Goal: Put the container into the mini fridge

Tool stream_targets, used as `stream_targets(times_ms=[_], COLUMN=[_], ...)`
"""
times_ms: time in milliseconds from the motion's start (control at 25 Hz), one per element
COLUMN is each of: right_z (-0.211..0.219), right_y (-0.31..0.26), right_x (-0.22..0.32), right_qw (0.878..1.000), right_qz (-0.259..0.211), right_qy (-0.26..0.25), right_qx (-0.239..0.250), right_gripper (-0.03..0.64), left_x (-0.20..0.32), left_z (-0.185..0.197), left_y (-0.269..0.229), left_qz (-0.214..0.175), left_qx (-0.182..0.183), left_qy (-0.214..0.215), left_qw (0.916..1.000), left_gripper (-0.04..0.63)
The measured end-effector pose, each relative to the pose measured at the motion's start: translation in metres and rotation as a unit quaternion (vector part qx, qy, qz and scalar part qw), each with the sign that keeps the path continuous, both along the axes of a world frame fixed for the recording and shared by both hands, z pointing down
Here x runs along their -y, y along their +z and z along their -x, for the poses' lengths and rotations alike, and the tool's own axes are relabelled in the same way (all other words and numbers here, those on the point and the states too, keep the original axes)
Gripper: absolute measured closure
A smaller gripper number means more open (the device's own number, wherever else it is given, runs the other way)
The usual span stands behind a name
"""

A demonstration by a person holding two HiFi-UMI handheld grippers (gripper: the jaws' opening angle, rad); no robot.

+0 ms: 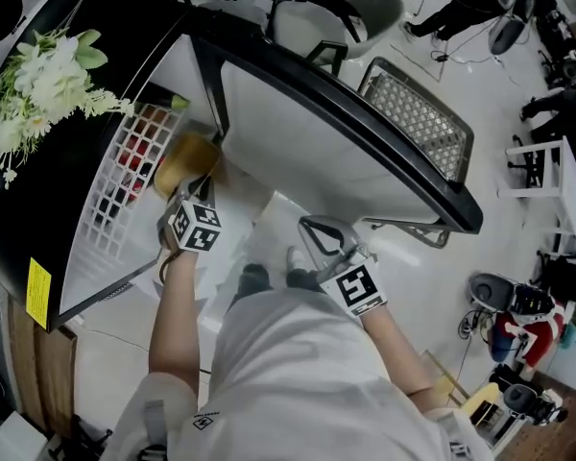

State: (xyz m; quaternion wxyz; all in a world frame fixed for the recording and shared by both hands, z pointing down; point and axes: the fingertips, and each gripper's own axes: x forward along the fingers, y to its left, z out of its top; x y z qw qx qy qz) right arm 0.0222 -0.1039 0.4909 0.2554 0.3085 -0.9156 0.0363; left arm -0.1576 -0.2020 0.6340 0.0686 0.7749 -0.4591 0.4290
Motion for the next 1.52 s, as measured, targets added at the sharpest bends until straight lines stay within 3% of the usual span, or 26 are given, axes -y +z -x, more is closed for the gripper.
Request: stream_targets(times_ms=[480, 960, 1240, 1520], right_z=[-0.003, -0.009, -0.012, -0.014], right_y=[0.000, -0.003, -0.001, -0.001], right_x=[0.005, 0.006, 0.006, 0.005], right_qw=[1.000, 1.000, 1.000, 1.000], right_qz=[-0.001, -0.001, 0.001, 0.003], right_qy=[0.011, 0.021, 0.024, 0.023], right_qx=[0.001, -0.007, -0.004, -0.006], right_gripper=[0.614, 0.614, 0.614, 0.614], left_x=[0.029, 0.056, 0.061, 0.059], left_z=[0.009, 0.019, 0.015, 0.009], left_y=[0.010, 0.010, 0.016, 0.026], left_qz=[0.008, 0.016, 0.019, 0.026], left_qx=[0.013, -0.010, 0.009, 0.043], left_qy=[-0.008, -0.039, -0.026, -0.012], left_qw=[0.9999, 0.9991, 0.9994, 0.9986], left_gripper=[0.569, 0.566, 0.557, 0.451])
